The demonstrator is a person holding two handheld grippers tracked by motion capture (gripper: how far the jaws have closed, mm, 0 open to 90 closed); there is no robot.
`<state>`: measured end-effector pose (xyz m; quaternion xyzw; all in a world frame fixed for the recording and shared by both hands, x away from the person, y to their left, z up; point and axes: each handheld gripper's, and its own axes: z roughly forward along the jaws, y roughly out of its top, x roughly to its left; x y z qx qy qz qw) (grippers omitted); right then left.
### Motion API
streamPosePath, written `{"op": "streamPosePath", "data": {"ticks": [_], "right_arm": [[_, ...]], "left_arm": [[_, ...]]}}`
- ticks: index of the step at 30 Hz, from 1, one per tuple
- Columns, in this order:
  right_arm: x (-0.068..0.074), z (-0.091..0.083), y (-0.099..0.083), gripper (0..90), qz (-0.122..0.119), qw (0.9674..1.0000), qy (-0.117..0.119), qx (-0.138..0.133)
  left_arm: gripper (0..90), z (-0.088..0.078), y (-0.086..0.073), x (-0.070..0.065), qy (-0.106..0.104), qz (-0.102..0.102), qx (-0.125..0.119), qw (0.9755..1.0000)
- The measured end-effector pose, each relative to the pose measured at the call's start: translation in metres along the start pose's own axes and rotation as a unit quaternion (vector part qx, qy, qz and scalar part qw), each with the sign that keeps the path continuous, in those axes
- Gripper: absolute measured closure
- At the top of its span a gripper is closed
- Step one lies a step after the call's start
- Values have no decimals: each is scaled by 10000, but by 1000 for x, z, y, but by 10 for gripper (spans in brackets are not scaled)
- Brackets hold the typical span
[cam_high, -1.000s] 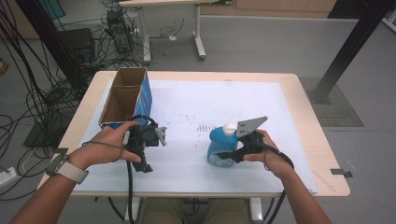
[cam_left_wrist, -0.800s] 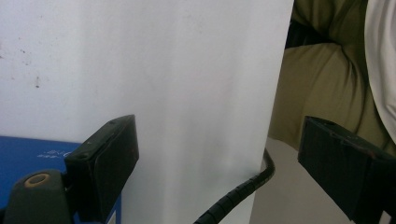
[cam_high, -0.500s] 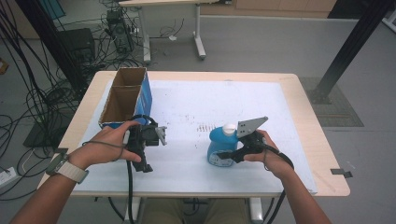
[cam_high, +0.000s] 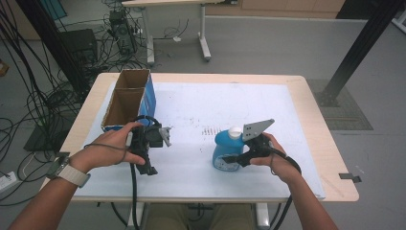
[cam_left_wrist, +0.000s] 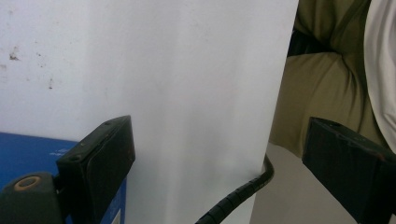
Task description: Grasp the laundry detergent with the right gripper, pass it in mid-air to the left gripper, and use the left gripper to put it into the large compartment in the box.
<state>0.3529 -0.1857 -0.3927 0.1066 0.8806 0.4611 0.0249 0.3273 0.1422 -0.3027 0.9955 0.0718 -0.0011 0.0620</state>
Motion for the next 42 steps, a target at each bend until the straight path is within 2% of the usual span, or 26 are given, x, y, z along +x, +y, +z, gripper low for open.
{"op": "streamPosePath", "data": {"ticks": [14,24,36,42], "right_arm": [[1,0,4,433,-43,9999,-62,87],[4,1,10,435,-74,9999,23,106],[12,-9,41,435,-195,9996,163,80],[15,-11,56,435,-249,9994,229,100]], "left_arm": [[98,-13,3,1,92,-83,-18,9999],[98,-24,7,0,130,-119,-57,9998],[98,-53,18,3,248,-104,-69,9996],[98,-69,24,6,213,-112,-41,9997]]}}
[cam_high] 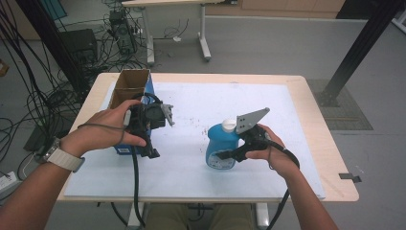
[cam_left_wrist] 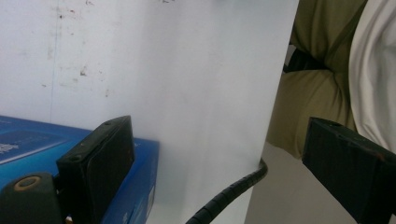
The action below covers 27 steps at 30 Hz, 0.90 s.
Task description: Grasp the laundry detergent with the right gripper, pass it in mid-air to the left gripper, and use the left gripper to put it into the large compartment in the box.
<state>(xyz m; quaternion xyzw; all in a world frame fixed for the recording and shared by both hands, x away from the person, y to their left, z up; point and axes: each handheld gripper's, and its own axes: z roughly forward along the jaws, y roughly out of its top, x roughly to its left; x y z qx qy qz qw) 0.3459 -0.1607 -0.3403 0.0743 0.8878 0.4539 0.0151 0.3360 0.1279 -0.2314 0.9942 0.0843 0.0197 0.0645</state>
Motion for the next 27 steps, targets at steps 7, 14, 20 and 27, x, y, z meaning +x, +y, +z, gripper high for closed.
{"op": "streamPosePath", "data": {"ticks": [7,14,20,27], "right_arm": [[2,0,17,435,-99,9999,51,69],[2,6,32,436,-193,9996,138,133],[3,13,44,436,-302,9992,182,190],[4,19,57,438,-385,9987,212,256]], "left_arm": [[98,-18,11,2,12,94,67,9999],[98,-32,23,2,49,218,97,9997],[98,-41,33,1,66,307,138,9994],[98,-54,46,-1,19,382,183,9991]]}}
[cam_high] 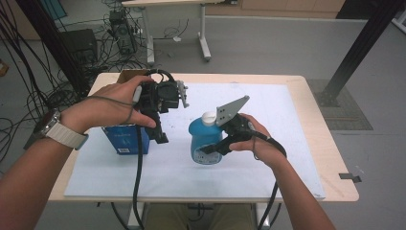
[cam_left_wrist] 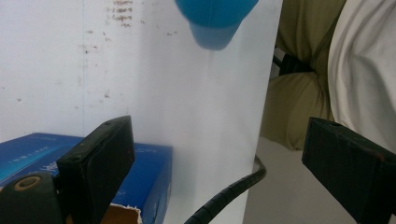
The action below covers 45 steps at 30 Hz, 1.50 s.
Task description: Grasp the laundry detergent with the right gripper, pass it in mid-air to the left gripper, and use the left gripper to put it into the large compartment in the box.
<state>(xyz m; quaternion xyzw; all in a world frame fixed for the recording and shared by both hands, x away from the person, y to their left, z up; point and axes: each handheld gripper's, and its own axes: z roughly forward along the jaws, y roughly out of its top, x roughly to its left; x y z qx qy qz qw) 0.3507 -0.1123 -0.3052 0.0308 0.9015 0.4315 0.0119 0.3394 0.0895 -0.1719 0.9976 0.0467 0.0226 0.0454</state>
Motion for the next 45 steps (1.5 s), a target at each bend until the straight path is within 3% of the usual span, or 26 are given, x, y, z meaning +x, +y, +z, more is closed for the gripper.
{"op": "streamPosePath", "data": {"ticks": [11,25,45], "right_arm": [[0,7,9,438,-20,9999,66,105],[-4,12,15,438,14,9998,95,154],[-5,17,19,438,52,9998,151,154]], "left_arm": [[94,-10,18,1,-18,134,113,9998],[86,-13,41,6,-99,268,89,9996],[85,-8,57,12,-201,303,43,9993]]}}
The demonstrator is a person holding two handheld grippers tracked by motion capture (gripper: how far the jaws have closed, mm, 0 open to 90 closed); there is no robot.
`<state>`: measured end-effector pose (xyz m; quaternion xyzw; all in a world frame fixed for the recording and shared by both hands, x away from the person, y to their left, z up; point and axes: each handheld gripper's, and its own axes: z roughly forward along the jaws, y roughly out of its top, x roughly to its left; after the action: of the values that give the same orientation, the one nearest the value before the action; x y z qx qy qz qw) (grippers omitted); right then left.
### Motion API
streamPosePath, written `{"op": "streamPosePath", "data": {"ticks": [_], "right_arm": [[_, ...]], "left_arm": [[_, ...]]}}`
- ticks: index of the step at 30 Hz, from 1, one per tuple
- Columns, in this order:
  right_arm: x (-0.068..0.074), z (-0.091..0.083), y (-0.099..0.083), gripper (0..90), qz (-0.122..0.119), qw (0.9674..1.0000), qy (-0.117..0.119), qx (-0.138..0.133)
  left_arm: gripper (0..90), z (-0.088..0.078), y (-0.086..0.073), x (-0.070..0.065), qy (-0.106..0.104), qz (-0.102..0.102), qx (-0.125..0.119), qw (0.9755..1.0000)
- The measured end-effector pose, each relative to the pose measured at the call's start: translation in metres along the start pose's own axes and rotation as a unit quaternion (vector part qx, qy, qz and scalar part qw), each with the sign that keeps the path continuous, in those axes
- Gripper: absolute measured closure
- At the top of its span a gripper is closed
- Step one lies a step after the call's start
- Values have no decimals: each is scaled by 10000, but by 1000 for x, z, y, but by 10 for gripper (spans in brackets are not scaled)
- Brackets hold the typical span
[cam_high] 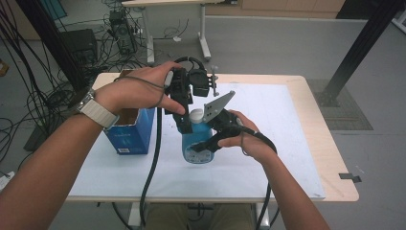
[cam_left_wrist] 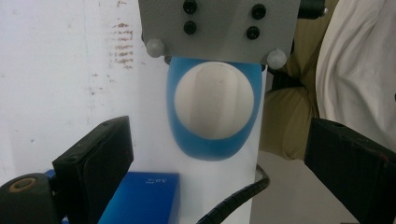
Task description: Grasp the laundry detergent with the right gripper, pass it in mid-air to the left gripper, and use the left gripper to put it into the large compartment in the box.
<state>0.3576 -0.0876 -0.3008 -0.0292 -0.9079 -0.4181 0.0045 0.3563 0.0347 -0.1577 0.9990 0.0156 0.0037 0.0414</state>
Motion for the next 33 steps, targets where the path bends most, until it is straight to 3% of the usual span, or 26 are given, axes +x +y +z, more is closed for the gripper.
{"op": "streamPosePath", "data": {"ticks": [33], "right_arm": [[1,4,4,438,10,10000,30,-6]], "left_arm": [[87,5,3,4,15,-39,-14,10000]]}}
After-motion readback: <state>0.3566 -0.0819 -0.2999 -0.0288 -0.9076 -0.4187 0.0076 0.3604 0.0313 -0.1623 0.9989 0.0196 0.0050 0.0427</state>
